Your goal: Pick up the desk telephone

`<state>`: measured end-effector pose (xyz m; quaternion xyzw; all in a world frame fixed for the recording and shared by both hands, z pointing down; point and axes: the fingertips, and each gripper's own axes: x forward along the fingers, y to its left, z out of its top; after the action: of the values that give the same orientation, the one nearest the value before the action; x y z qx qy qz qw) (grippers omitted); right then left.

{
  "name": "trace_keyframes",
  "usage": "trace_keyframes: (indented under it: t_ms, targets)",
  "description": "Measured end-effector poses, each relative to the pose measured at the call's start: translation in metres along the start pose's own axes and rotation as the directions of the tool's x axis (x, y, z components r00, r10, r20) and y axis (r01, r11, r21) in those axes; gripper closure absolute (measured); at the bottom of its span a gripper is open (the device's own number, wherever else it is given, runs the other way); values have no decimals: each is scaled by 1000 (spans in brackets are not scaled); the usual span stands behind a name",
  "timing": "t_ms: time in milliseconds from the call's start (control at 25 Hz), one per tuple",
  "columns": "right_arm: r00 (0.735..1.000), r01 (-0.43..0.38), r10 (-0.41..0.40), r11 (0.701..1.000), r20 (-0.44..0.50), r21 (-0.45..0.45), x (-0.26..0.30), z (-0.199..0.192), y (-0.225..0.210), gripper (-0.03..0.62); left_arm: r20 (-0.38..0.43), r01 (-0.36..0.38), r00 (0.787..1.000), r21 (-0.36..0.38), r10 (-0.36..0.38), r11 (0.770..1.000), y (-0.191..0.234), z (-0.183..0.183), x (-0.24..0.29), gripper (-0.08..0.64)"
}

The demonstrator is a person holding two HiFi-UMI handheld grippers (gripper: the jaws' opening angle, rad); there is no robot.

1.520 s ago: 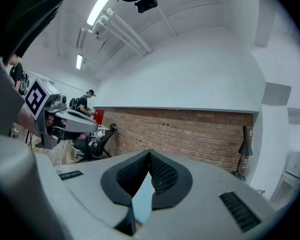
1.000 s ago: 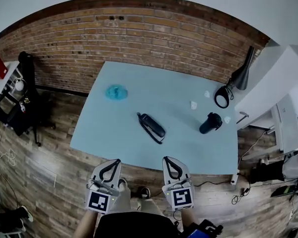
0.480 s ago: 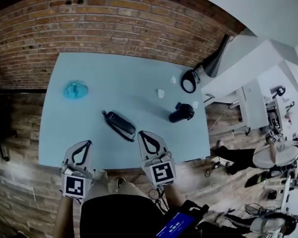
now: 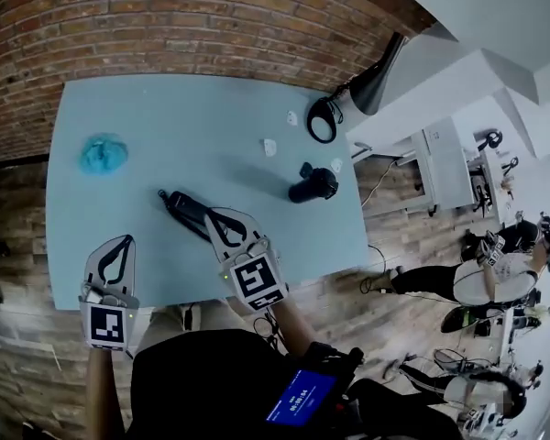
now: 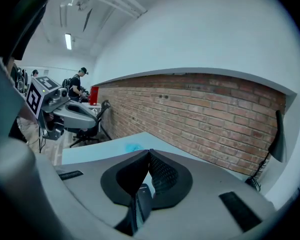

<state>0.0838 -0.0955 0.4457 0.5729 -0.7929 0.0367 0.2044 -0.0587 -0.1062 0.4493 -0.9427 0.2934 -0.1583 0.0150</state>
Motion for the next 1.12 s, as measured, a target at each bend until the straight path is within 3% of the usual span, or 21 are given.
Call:
trace_keyframes:
  t_ms: [280, 480, 640, 760, 880, 1000, 1120]
  targets:
    - [989, -119, 116, 993, -97, -23, 37, -37, -9, 566, -69, -35, 997, -45, 32, 998, -11, -13, 4, 540]
    - [956, -216, 203, 976, -211, -37, 59, -82, -11, 522, -118, -56, 992, -78, 47, 995, -19, -28, 2, 540]
    - [913, -293, 270, 956, -305, -30, 75, -114, -4, 485, -136, -83, 988, -87, 71, 993, -20, -41, -4, 540]
    - [870, -348, 323, 938, -374, 0, 85, -139, 4, 420, -156, -105, 984, -96, 89, 990, -20, -47, -9, 540]
    - [824, -394, 359, 919, -438, 14, 93, -162, 8, 396, -169, -132, 979, -120, 111, 984, -22, -50, -12, 540]
    - [771, -440, 406, 897, -491, 51, 103, -183, 15, 305, -184, -158, 974, -130, 133, 979, -24, -53, -16, 540]
    - [748, -447, 408, 893, -524, 58, 113, -206, 17, 291, -199, -182, 968, -137, 152, 974, -28, -57, -21, 540]
